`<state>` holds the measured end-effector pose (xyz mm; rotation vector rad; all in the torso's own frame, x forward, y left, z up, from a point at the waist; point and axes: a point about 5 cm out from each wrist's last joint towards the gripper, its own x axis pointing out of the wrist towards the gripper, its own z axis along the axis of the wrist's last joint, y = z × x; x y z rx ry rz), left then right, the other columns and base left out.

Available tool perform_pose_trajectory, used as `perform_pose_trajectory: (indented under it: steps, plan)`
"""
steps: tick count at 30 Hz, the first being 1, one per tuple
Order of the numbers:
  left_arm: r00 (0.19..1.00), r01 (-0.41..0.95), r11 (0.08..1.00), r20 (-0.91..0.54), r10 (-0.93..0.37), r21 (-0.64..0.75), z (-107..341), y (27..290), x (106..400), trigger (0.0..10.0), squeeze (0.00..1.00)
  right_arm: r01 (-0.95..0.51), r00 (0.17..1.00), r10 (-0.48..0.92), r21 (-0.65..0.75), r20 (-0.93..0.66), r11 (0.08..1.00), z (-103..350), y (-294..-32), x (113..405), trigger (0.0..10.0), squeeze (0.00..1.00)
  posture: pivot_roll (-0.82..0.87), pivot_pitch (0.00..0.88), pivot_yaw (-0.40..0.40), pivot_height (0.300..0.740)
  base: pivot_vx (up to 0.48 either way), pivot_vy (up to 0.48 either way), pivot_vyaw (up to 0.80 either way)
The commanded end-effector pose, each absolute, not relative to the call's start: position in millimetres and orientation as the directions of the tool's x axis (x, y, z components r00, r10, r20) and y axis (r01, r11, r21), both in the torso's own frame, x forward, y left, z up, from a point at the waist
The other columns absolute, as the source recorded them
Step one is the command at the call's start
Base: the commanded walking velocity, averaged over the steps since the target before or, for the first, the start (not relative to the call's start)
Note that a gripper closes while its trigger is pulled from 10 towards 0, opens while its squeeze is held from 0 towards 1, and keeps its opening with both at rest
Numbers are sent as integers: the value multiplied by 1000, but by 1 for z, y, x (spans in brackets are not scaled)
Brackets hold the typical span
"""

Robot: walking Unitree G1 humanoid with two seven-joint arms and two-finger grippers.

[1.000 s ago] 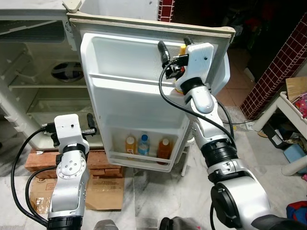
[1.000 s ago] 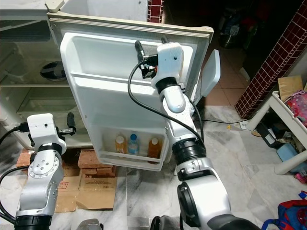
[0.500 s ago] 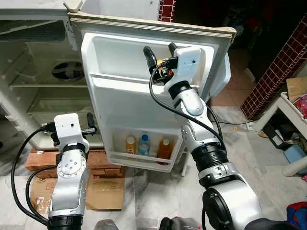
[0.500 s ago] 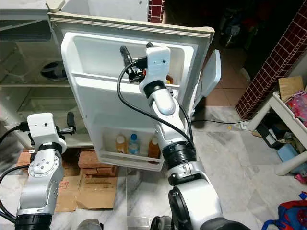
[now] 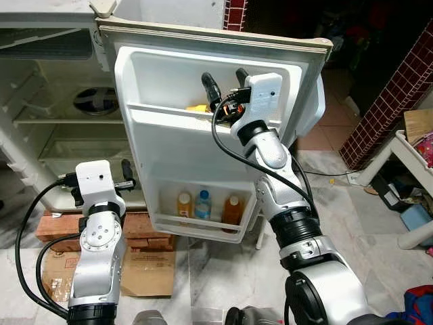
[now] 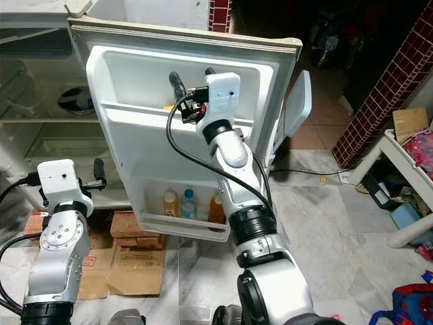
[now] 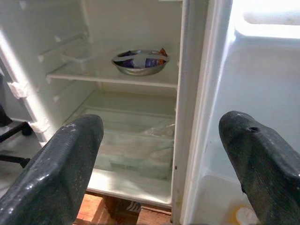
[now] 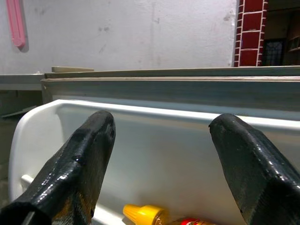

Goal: Restocking fridge

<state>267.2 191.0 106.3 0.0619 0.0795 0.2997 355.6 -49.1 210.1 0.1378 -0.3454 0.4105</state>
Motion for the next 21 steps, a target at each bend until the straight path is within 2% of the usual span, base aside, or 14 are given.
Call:
perform_pose_trajectory:
  steps: [1,8,11,13,21]
  plan:
    - [952,-294,953,-62,299,77,108,190,269,10000,0,-405,859,358,58,366,912,214,-53,355,10000,0,124,0,-56,740,0,0,0]
    - [948,-307,949,-67,311,68,107,190,269,10000,0,-341,893,316,24,320,940,194,-76,348,10000,0,124,0,-57,740,0,0,0]
    - [950,-293,953,-89,299,75,105,191,269,10000,0,-309,917,295,11,268,951,175,-94,334,10000,0,116,0,-52,740,0,0,0]
    - [947,-298,952,-98,305,77,104,191,269,10000,0,-302,921,290,6,258,953,173,-97,332,10000,0,114,0,-50,740,0,0,0]
    - [948,-291,954,-109,298,76,101,190,271,10000,0,-241,952,238,-8,192,971,158,-122,317,10000,0,102,0,-43,740,0,-363,0]
